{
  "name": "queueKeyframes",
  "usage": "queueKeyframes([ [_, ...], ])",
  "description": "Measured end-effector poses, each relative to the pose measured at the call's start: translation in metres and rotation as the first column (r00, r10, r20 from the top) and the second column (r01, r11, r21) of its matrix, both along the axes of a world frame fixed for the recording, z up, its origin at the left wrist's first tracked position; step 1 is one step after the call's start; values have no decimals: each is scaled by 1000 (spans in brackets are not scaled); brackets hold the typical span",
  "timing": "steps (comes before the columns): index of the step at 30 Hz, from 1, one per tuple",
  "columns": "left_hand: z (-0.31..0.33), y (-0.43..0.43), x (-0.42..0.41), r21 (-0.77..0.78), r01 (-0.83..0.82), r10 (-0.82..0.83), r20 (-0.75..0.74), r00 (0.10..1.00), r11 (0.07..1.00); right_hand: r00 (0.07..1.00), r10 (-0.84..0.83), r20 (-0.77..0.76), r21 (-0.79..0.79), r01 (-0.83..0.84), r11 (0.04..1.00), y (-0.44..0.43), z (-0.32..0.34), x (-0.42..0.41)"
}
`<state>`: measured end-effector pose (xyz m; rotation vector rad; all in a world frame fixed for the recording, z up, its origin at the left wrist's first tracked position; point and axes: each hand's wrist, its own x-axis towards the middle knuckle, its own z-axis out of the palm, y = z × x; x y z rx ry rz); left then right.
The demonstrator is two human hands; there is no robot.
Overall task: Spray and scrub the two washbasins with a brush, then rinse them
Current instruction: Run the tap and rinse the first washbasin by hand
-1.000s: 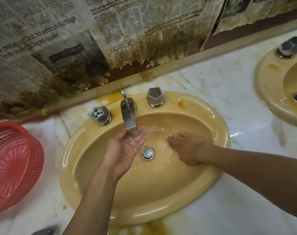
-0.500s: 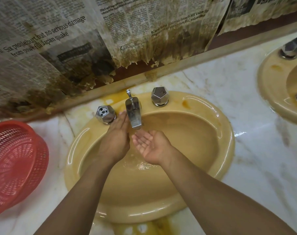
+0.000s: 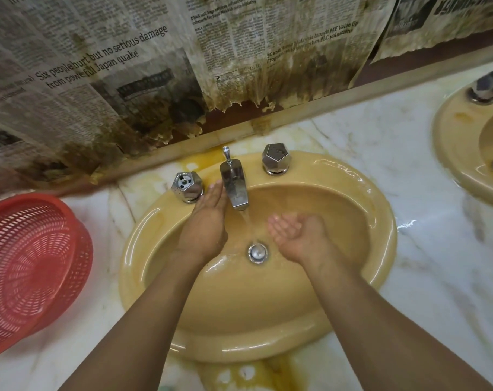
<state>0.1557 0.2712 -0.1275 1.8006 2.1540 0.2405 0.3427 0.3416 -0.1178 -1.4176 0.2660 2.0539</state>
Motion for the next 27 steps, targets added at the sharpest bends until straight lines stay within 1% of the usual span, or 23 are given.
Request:
queueKeyframes([
  [1, 2, 1, -1, 0, 0, 0, 15, 1000, 1000, 999, 33, -37, -39, -35, 999, -10, -2, -6],
  [3, 5, 3, -4, -2, -3, 3, 54, 999, 1000, 989, 85, -124, -66, -94, 993, -20, -2, -20],
  [5, 8, 3, -5, 4, -4, 3, 83, 997, 1000, 977, 106, -188, -38, -115, 993, -21, 4, -33],
  [7, 9, 3, -5, 9, -14, 13, 95, 995, 1000, 970, 111, -217, 3, -113, 994, -14, 14, -37],
  [8, 8, 3, -6, 10, -19, 18, 99, 995, 1000, 970, 85, -227, 21, -83, 996, -10, 19, -33],
  [9, 8, 3, -6, 11, -23, 22, 102, 995, 1000, 969, 27, -246, 42, -17, 999, -5, 21, -25],
  [11, 7, 3, -5, 16, -34, 32, 114, 993, 999, 961, -143, -238, 54, 160, 986, 7, 12, -4],
  [12, 6, 2, -5, 20, -44, 41, 122, 992, 999, 962, -202, -185, 43, 213, 976, 12, 3, 6],
  [13, 5, 2, -5, 22, -58, 54, 131, 990, 998, 970, -214, -112, 28, 218, 975, 13, -5, 14],
  [15, 3, 2, -5, 21, -68, 64, 149, 987, 997, 992, -128, -1, -26, 128, 991, 4, -20, 22],
  [17, 2, 3, -6, 24, -78, 73, 171, 983, 997, 1000, -2, 17, -67, 3, 998, -11, -26, 19],
  [19, 4, 4, -5, 26, -89, 83, 187, 979, 996, 997, 73, -40, -59, -76, 995, -22, -22, 8],
  [21, 6, 5, -4, 27, -102, 94, 211, 973, 994, 987, 118, -113, -20, -121, 992, -25, -12, -6],
  [24, 11, 6, -1, 42, -143, 125, 291, 948, 989, 969, 175, -177, 25, -173, 985, -22, 2, -25],
  [25, 14, 6, 0, 45, -190, 163, 347, 924, 981, 965, 189, -183, 34, -186, 982, -20, 6, -28],
  [26, 15, 7, 1, 45, -268, 223, 429, 875, 962, 963, 202, -177, 38, -198, 979, -19, 10, -29],
  [27, 18, 8, 1, 15, -366, 301, 539, 787, 930, 964, 209, -164, 37, -206, 978, -18, 14, -27],
])
